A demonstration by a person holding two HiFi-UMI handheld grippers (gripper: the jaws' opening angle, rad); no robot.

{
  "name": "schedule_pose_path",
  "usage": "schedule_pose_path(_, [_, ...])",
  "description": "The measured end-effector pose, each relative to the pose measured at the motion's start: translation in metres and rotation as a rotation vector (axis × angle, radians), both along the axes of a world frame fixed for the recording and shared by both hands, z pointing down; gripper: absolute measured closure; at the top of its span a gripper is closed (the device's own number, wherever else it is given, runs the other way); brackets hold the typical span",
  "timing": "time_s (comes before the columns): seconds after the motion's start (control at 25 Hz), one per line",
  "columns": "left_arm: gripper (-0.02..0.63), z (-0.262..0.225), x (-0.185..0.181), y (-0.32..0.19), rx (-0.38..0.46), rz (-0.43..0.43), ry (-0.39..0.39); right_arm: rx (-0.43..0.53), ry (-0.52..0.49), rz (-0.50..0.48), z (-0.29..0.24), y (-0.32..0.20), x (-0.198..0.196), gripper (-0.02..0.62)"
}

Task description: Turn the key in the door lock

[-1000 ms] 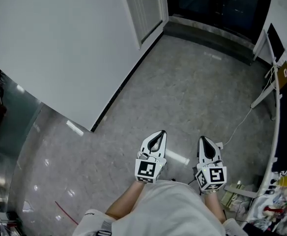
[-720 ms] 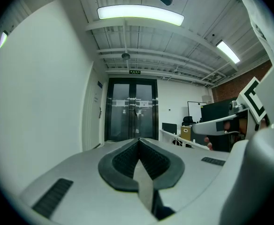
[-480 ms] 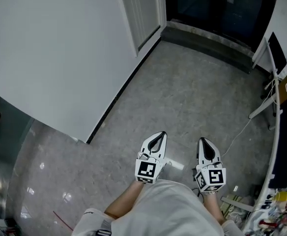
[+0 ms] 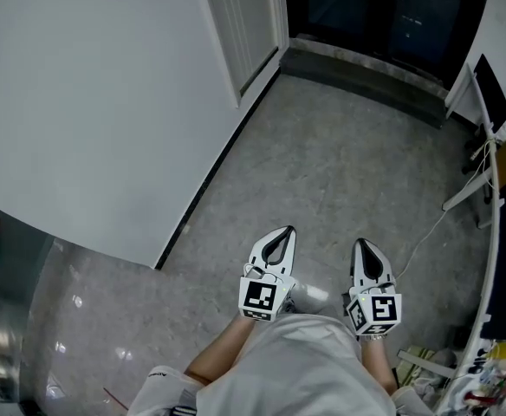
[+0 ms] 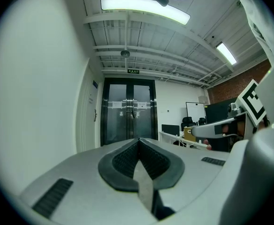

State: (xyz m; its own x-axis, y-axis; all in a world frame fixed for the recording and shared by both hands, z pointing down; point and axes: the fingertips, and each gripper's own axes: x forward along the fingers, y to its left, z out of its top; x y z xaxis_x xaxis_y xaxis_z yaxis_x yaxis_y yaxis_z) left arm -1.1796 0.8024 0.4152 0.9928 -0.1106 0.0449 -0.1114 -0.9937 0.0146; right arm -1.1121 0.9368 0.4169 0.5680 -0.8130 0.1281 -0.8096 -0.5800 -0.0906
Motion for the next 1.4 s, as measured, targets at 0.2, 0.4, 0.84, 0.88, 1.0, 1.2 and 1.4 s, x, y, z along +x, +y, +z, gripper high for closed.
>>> schedule_pose_path(0.2, [0.598, 0.002, 0.018, -0.009, -0.007, -0.008, -0.004, -0.002, -0.020, 0.018, 0.007, -0.005, 0.026, 0.594])
schedule_pose_path(0.4, [0.598, 0.018, 0.032, -0.028, -0.012, -0.045, -0.033, -0.002, -0.037, -0.011, 0.019, -0.027, 0.048, 0.594])
schedule_pose_path(0.84, [0.598, 0.013, 0.109, -0.094, -0.002, -0.131, -0.030, 0.008, -0.023, -0.094, 0.014, -0.102, 0.135, 0.594])
schedule_pose_path(0.88, [0.597, 0.013, 0.119, -0.099, -0.003, -0.142, -0.030, 0.005, -0.023, -0.097, 0.014, -0.106, 0.146, 0.594])
schedule_pose_path(1.0, [0.597, 0.010, 0.150, -0.107, 0.001, -0.165, -0.032, -0.004, -0.028, -0.105, 0.013, -0.113, 0.183, 0.594])
schedule_pose_path(1.2, [0.598, 0.012, 0.199, -0.128, 0.003, -0.204, -0.043, 0.009, -0.037, -0.152, 0.012, -0.136, 0.239, 0.594])
schedule_pose_path(1.4, [0.597, 0.007, 0.251, -0.134, 0.016, -0.233, -0.030, 0.012, -0.035, -0.183, 0.011, -0.146, 0.296, 0.594])
